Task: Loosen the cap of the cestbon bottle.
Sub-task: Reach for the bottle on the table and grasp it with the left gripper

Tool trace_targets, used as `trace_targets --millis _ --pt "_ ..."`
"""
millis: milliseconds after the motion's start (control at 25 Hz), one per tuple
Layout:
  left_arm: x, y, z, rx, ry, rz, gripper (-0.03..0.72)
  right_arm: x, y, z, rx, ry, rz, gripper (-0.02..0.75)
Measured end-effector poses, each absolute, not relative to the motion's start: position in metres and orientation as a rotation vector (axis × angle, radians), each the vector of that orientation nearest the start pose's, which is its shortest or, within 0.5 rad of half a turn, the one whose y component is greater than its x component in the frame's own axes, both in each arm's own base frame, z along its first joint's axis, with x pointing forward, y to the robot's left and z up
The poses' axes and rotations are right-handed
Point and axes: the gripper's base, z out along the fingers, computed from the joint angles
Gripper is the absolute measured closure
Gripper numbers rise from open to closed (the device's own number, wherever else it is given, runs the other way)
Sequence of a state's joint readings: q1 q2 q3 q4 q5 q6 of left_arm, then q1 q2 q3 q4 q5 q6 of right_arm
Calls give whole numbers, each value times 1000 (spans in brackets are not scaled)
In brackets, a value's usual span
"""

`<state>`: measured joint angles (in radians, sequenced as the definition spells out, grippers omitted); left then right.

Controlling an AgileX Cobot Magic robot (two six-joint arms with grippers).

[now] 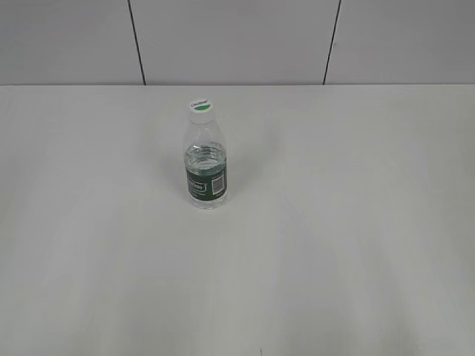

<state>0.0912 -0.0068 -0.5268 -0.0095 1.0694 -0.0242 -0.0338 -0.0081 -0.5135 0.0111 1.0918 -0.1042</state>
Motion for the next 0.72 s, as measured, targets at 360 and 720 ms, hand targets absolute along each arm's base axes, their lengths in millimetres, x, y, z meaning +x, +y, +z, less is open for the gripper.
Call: trace_targets --millis 360,720 --pt "-9 -2 284 -98 2017 42 449 -9 1 278 -73 2053 -72 234" --pt "-8 -2 284 28 2027 23 449 -9 1 278 -73 2053 -72 234"
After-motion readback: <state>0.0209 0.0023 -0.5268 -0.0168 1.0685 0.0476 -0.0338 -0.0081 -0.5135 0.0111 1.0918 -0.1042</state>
